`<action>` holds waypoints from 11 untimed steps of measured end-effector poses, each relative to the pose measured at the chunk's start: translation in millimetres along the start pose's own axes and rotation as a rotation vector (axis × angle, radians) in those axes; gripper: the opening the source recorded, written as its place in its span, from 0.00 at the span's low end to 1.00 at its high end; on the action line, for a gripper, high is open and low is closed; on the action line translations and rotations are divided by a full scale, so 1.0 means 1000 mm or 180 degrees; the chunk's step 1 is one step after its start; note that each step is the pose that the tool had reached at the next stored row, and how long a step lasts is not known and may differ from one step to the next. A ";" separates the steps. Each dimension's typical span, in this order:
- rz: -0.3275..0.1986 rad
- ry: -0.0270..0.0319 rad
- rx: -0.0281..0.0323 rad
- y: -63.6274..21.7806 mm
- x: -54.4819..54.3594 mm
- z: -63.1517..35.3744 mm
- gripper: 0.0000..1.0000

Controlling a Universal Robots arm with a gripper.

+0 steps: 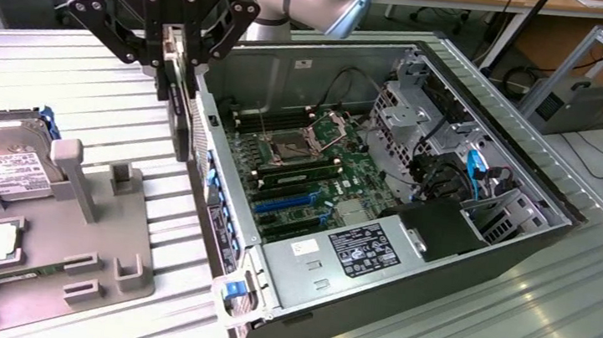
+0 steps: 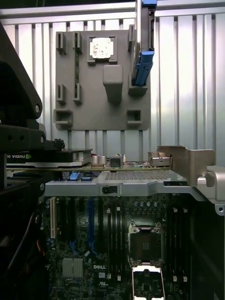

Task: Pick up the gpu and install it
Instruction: 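Pick up the gpu and move the gpu toward the slot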

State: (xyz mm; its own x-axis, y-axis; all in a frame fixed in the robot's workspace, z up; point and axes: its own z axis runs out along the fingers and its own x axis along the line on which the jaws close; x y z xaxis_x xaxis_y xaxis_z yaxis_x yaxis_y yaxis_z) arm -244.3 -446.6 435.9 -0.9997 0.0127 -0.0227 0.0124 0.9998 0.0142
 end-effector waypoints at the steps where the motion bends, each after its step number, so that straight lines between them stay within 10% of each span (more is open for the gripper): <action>1: 0.0000 0.0000 0.0000 0.0001 -0.001 0.0000 0.27; 11: 0.0000 0.0000 0.0000 0.0008 -0.008 0.0002 0.27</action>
State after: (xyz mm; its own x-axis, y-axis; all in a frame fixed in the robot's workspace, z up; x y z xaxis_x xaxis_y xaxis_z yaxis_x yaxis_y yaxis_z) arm -236.0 -446.0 435.9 -0.9997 0.0127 -0.0227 0.0124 0.9998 0.0142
